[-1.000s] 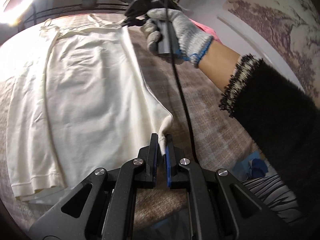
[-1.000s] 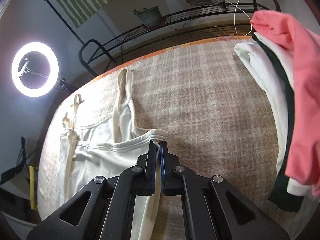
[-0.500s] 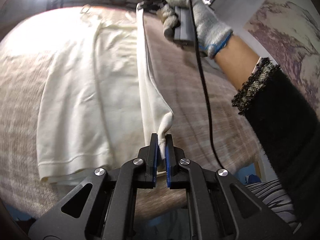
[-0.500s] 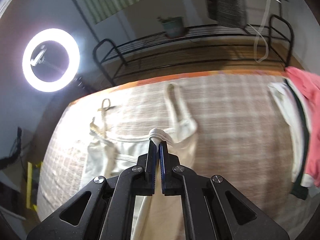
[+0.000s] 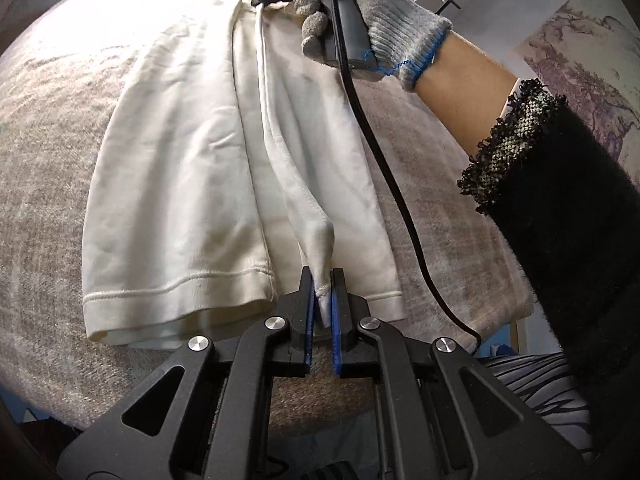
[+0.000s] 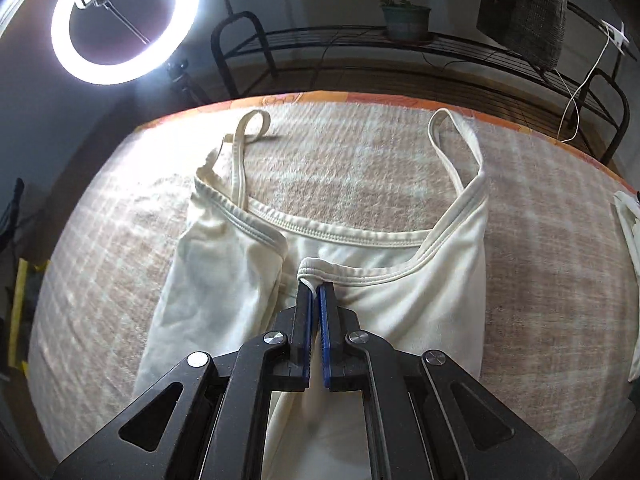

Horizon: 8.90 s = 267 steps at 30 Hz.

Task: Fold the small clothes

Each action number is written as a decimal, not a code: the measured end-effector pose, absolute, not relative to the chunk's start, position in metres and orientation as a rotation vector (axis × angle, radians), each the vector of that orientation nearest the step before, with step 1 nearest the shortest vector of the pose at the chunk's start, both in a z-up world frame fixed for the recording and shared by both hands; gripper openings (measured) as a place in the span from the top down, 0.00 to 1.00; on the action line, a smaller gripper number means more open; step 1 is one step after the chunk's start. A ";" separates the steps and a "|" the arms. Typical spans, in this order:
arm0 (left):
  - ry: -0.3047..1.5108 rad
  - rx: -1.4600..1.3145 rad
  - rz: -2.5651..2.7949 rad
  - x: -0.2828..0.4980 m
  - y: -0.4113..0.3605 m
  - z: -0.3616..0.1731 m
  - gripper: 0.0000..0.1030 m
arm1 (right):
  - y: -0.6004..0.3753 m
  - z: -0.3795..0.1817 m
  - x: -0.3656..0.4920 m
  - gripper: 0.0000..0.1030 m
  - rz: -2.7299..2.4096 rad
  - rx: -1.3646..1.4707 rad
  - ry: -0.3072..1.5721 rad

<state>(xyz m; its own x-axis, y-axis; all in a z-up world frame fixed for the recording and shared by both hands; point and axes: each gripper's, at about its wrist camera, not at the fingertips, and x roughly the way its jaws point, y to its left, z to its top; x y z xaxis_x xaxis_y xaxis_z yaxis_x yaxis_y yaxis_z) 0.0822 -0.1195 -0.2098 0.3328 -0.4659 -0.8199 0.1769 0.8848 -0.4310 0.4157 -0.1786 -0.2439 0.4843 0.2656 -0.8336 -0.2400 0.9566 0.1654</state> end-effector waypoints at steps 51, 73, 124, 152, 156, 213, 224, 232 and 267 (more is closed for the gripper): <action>1.211 -0.512 -0.358 0.083 -0.011 -0.219 0.97 | -0.278 -0.266 0.097 0.96 0.480 0.515 1.255; 1.231 -0.586 -0.384 0.092 0.003 -0.201 0.97 | -0.315 -0.254 0.109 0.97 0.536 0.669 1.196; 1.073 -0.186 -0.201 0.227 -0.045 -0.212 0.78 | -0.227 -0.236 0.247 0.93 0.455 0.056 1.088; 0.988 -0.270 -0.163 0.417 -0.015 -0.233 0.56 | -0.268 -0.249 0.396 0.84 0.436 0.136 0.940; 0.975 -0.282 -0.161 0.425 -0.009 -0.238 0.55 | -0.292 -0.249 0.409 0.89 0.447 0.271 0.919; 0.918 -0.264 -0.259 0.221 0.027 -0.184 0.98 | -0.287 -0.170 0.216 0.96 0.449 0.165 0.873; 1.064 -0.197 -0.265 0.165 0.031 -0.229 0.98 | -0.283 -0.206 0.159 0.94 0.395 0.058 1.008; 1.078 -0.191 -0.317 0.126 0.047 -0.204 0.98 | -0.289 -0.184 0.138 0.93 0.455 0.077 1.004; 1.056 -0.326 -0.273 0.208 0.044 -0.209 0.62 | -0.304 -0.213 0.173 0.93 0.475 0.291 1.032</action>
